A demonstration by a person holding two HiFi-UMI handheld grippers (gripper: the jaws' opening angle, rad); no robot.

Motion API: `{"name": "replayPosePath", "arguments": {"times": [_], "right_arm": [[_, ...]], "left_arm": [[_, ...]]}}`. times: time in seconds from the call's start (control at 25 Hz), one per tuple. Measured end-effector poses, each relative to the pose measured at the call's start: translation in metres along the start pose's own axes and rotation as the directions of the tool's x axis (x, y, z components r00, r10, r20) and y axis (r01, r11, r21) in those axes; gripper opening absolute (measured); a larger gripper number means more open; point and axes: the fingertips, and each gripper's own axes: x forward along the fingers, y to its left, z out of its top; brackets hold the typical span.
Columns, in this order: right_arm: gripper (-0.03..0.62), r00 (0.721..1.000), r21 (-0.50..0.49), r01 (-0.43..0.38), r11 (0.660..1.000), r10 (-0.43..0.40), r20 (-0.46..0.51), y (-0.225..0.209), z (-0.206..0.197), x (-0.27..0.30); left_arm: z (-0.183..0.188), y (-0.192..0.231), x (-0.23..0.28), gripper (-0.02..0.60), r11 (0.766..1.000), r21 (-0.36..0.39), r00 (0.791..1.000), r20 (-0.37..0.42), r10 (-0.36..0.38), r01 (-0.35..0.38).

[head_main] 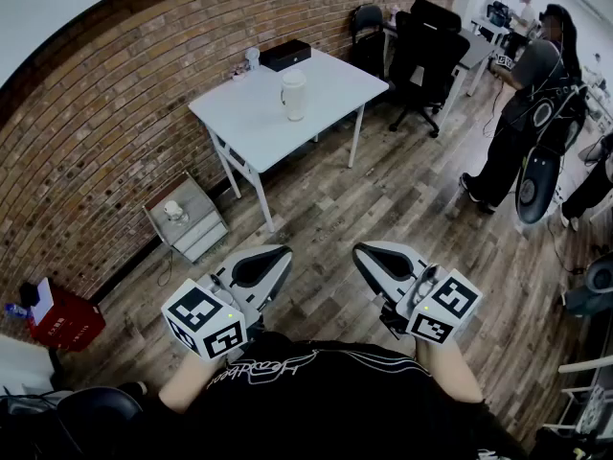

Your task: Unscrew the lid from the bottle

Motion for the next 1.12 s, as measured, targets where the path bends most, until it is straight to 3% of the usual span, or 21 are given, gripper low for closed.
{"name": "replayPosePath", "arguments": {"times": [0.36,0.68,0.8,0.84,0.92,1.12], "right_arm": [[-0.006,0.999,-0.066,-0.019,0.998,0.017,-0.03,0.003,0.006,-0.001],[-0.012,0.986,-0.011,0.162,0.987,-0.161,0.044,-0.05,0.016,-0.016],[0.089,0.984,-0.023,0.176,0.984,-0.176,0.011,-0.064,0.011,-0.01],[0.127,0.985,-0.035,0.174,0.984,-0.174,-0.007,-0.067,0.009,-0.007],[0.227,0.984,-0.058,0.174,0.983,-0.176,-0.028,-0.077,0.008,-0.001],[0.279,0.977,-0.039,0.208,0.977,-0.209,-0.034,-0.112,0.005,0.018]], "left_arm": [[0.001,0.002,-0.002,0.034,0.999,0.015,0.999,0.018,0.032,-0.033],[-0.003,0.02,0.01,0.035,0.997,0.024,0.996,-0.032,0.079,-0.078],[-0.005,0.031,0.02,0.037,0.996,0.025,0.995,-0.047,0.084,-0.083],[-0.005,0.035,0.024,0.053,0.997,0.02,0.996,-0.05,0.076,-0.075],[-0.006,0.042,0.034,0.199,0.999,0.014,0.997,-0.054,0.049,-0.049],[-0.015,0.07,0.062,0.304,0.999,0.039,0.996,-0.086,0.01,-0.007]]}}
